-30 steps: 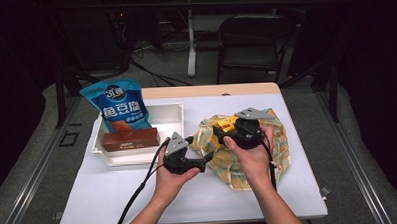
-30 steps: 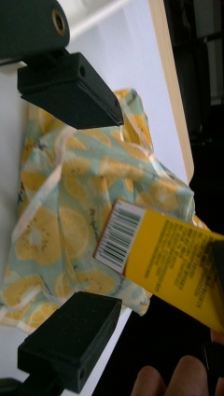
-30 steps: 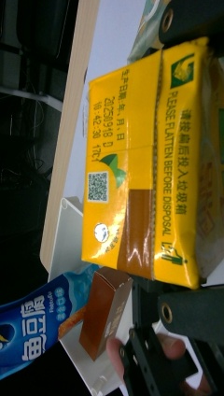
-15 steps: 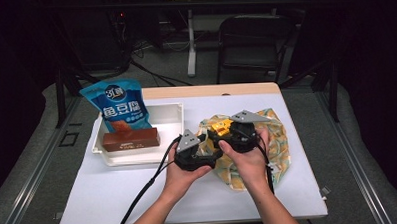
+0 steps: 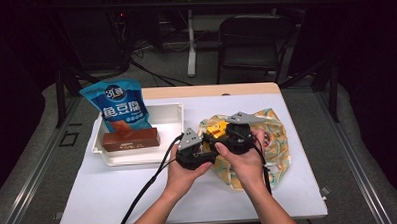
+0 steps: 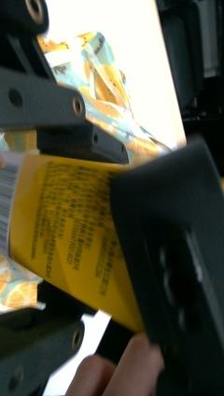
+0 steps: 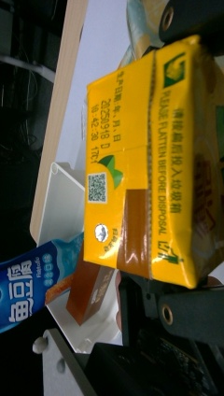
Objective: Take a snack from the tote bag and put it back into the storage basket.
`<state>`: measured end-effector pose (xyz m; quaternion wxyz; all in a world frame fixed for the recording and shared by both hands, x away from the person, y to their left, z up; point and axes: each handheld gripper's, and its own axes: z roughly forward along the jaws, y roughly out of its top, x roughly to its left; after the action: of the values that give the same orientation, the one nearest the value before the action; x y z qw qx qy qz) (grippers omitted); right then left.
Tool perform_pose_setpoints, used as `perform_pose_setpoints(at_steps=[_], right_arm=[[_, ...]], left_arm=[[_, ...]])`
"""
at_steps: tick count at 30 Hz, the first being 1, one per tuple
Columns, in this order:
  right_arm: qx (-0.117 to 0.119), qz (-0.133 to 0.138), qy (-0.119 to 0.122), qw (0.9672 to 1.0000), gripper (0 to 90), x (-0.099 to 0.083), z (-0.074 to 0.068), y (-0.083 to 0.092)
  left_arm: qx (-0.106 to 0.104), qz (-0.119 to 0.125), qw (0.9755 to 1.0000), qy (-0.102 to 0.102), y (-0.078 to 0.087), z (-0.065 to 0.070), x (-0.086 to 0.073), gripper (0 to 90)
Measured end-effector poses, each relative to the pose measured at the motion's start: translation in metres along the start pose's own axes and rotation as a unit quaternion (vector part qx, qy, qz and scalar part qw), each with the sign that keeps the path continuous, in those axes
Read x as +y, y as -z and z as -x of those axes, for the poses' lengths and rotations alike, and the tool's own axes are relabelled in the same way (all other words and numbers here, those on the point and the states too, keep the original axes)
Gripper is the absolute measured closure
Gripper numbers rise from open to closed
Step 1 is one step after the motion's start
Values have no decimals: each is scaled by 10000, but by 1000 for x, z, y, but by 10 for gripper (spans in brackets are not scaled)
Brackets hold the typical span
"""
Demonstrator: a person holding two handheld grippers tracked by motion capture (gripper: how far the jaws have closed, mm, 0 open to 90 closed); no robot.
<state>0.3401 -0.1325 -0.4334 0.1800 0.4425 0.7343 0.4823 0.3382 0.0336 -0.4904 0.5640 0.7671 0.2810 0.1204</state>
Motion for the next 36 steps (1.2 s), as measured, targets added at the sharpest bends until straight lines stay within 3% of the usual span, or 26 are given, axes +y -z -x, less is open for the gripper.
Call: perform_pose_setpoints(at_steps=[1,2,3,5,7,9,11,18,20,21,25,32,36], right_arm=[[22,-13,8,10000,280,-1,0,0],[16,82,-18,10000,273,-3,-1,0],[23,147,1,9999,266,-4,-1,0],[39,237,18,9997,241,-4,-1,2],[145,426,-27,9990,147,-1,1,9],[168,592,-20,9981,134,1,1,17],[217,708,-23,9972,98,2,3,24],[209,986,-62,9949,92,-5,19,52],[185,986,-75,9949,91,-8,25,57],[151,976,-89,9951,92,-10,27,59],[47,934,-314,9951,100,-27,45,64],[-304,747,-727,9941,136,-77,76,74],[-539,580,-777,9938,142,-95,85,80]], left_arm=[[-18,20,10000,52,0,2,-1,497],[102,42,9999,82,0,4,-2,504],[-33,49,9999,85,0,3,-3,511],[-22,-21,9999,98,-1,2,-4,517],[87,-69,9999,117,-3,2,-7,519],[-41,-56,9998,181,-3,-2,-10,520],[43,-17,9995,303,-3,-4,-11,520],[88,66,9992,391,8,-14,-8,521],[202,160,9987,438,12,-16,-7,520],[82,177,9988,458,14,-19,-6,520],[130,233,9987,433,25,-26,-4,521],[257,322,9980,478,47,-40,-6,522],[363,453,9955,748,61,-51,-8,522]])
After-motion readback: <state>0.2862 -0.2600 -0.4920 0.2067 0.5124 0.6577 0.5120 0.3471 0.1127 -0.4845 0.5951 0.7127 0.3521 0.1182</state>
